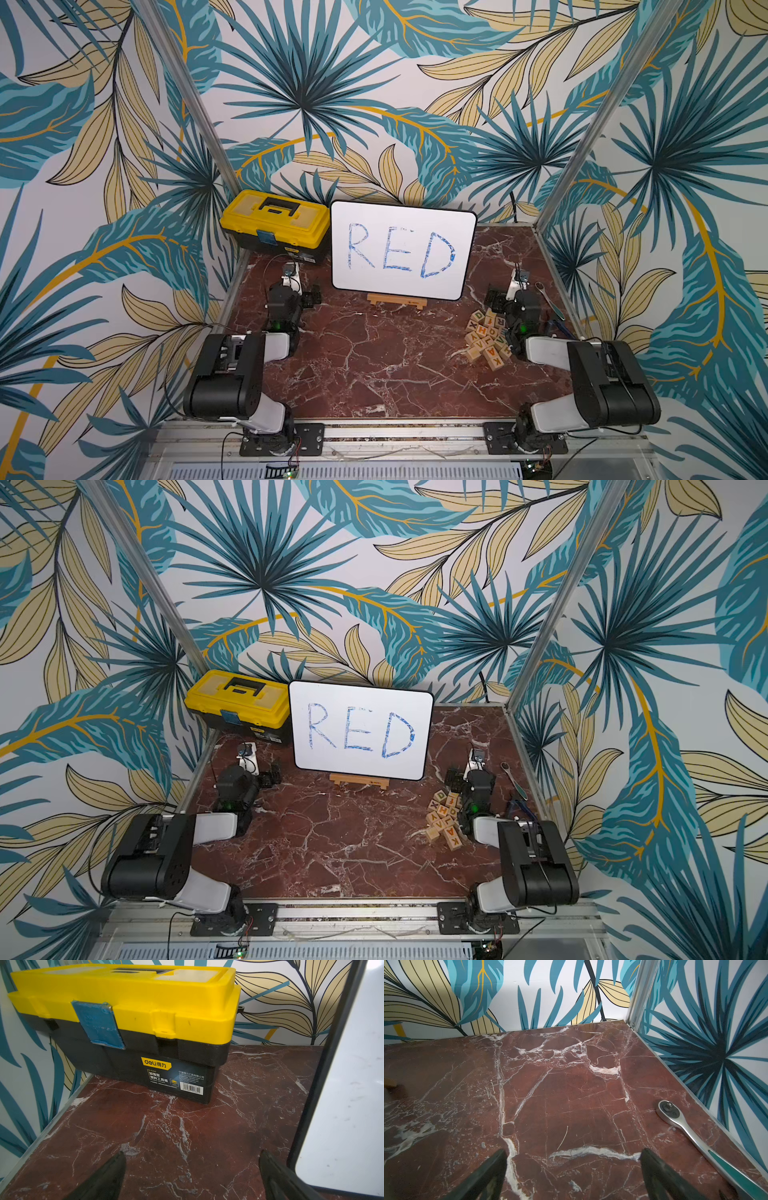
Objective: Assemble the uppercase word "red" with letter blocks
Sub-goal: Pick up the letter block from the center of the board.
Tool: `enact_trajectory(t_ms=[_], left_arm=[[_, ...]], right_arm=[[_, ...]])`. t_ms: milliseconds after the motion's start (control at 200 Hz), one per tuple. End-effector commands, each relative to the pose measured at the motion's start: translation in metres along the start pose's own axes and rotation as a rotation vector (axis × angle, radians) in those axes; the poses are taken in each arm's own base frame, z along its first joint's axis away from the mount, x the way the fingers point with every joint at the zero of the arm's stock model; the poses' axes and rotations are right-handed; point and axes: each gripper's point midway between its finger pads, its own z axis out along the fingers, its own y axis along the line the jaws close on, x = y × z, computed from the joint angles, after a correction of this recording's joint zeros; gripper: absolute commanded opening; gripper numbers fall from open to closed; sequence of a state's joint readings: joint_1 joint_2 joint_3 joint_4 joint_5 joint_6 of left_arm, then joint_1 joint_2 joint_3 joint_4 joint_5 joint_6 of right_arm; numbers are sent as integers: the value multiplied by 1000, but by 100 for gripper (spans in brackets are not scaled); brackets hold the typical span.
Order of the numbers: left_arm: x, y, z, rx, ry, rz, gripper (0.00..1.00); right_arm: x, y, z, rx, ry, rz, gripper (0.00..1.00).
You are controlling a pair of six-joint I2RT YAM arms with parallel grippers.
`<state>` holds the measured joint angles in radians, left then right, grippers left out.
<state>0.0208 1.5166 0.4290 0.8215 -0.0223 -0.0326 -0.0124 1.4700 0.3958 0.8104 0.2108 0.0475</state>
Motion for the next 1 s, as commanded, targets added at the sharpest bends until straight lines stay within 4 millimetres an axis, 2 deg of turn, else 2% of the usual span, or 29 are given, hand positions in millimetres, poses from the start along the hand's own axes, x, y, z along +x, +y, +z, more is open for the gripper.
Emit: enact_trajectory(t_ms=[0,926,991], left_arm=[[10,3,-2,-10,24,8,100],[10,3,-2,-13,24,6,100],[10,3,-2,-13,24,6,100]], right_arm=[[0,1,1,-6,4,-6,99],[0,2,1,-8,5,-4,99],[-1,2,1,-8,2,-4,89]])
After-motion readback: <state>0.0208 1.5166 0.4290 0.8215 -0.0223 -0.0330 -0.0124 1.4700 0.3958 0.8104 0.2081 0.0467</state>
